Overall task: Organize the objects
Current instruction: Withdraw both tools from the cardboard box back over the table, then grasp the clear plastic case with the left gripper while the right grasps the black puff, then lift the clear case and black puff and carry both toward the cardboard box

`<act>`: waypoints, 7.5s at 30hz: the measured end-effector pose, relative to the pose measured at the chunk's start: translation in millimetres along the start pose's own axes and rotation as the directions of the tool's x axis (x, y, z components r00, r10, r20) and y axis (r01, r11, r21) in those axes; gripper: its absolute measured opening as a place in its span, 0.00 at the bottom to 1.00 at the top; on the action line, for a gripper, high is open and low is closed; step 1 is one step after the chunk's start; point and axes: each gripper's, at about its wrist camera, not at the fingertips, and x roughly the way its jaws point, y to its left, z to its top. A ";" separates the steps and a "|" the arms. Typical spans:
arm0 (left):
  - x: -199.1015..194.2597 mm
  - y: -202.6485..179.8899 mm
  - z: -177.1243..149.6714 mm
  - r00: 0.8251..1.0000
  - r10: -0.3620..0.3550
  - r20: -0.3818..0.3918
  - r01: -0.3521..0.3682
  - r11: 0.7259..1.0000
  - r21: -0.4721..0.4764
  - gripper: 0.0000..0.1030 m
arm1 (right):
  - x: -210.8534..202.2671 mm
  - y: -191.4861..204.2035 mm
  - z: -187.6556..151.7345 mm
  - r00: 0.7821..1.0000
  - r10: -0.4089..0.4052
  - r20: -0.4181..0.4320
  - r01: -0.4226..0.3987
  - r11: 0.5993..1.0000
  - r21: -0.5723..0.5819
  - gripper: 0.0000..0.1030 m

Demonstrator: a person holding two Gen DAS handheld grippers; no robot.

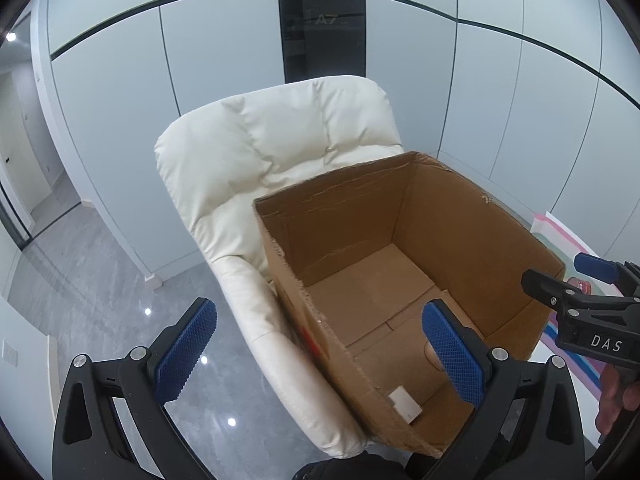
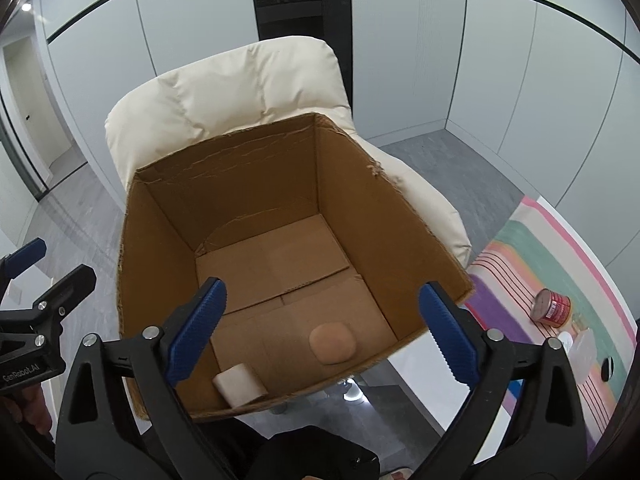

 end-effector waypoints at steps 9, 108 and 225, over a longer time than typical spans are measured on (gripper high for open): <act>4.7 -31.0 5.1 0.999 -0.034 -0.001 0.034 0.999 0.035 1.00 | -8.6 -29.8 -6.8 1.000 -0.023 0.008 0.023 0.999 0.034 0.97; -55.4 -428.4 -48.1 0.892 -0.435 -0.123 0.437 0.761 0.480 1.00 | -196.7 -366.2 -211.9 0.887 -0.446 -0.117 0.433 0.721 0.541 0.97; -4.9 -380.9 -11.6 0.879 -0.421 -0.224 0.474 0.818 0.325 0.80 | -119.6 -328.8 -144.9 0.924 -0.367 -0.108 0.375 0.812 0.447 0.50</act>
